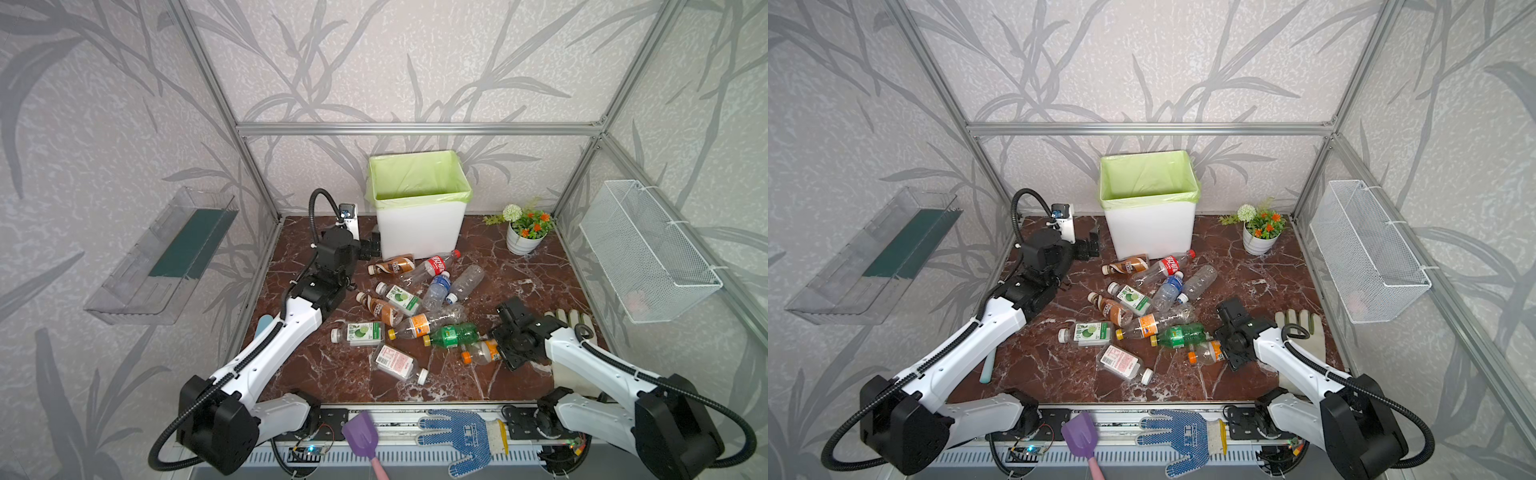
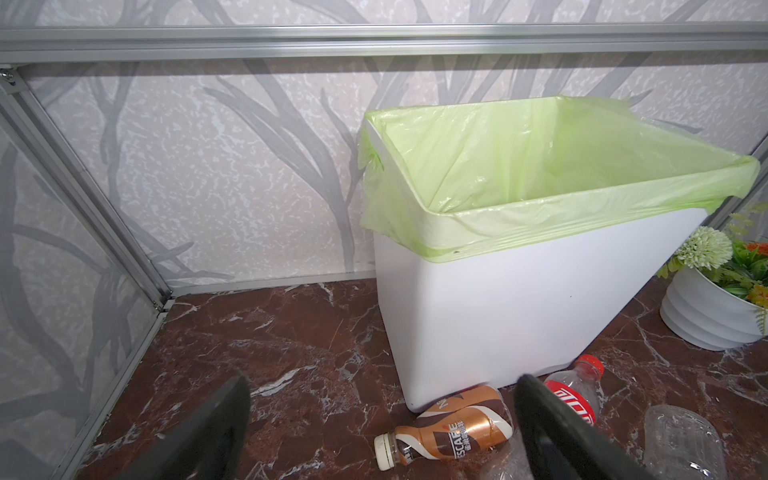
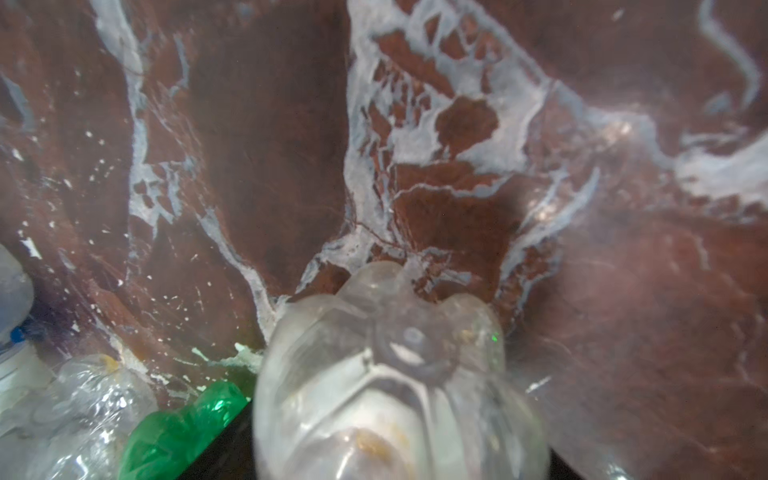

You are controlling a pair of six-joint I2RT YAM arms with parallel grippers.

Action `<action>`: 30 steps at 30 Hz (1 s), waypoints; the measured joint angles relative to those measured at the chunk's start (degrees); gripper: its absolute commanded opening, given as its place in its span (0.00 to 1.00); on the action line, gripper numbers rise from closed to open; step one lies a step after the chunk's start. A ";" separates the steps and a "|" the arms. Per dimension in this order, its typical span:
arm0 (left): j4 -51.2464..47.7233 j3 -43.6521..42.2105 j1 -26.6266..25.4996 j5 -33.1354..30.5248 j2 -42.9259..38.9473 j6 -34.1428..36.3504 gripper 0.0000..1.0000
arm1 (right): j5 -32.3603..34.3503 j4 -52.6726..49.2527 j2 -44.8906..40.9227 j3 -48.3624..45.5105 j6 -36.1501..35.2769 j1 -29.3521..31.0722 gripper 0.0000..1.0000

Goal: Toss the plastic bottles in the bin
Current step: 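Withdraw the left gripper while the right gripper grasps the orange-labelled bottle, then carry the bottle over the bin with the right gripper and release it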

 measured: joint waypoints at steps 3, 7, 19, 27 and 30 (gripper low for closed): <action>-0.83 -0.15 0.15 -0.70 -0.04 -0.44 0.99 | -0.15 1.46 0.61 0.31 -1.90 -0.02 0.54; -2.25 -2.12 0.76 -2.01 -0.96 -2.32 0.99 | 0.39 2.60 0.61 1.29 -5.55 -0.31 0.51; -9.14 -12.11 9.49 -2.47 -6.69 -16.98 0.99 | -0.74 11.13 7.91 35.63 -40.63 -8.33 0.50; -12.44 -17.51 13.53 -0.24 -8.37 -25.29 0.99 | -13.35 9.18 22.64 83.76 -61.59 -16.22 0.53; -13.14 -18.69 13.75 0.90 -8.44 -27.02 0.99 | -15.04 13.20 20.90 85.42 -62.99 -16.92 0.53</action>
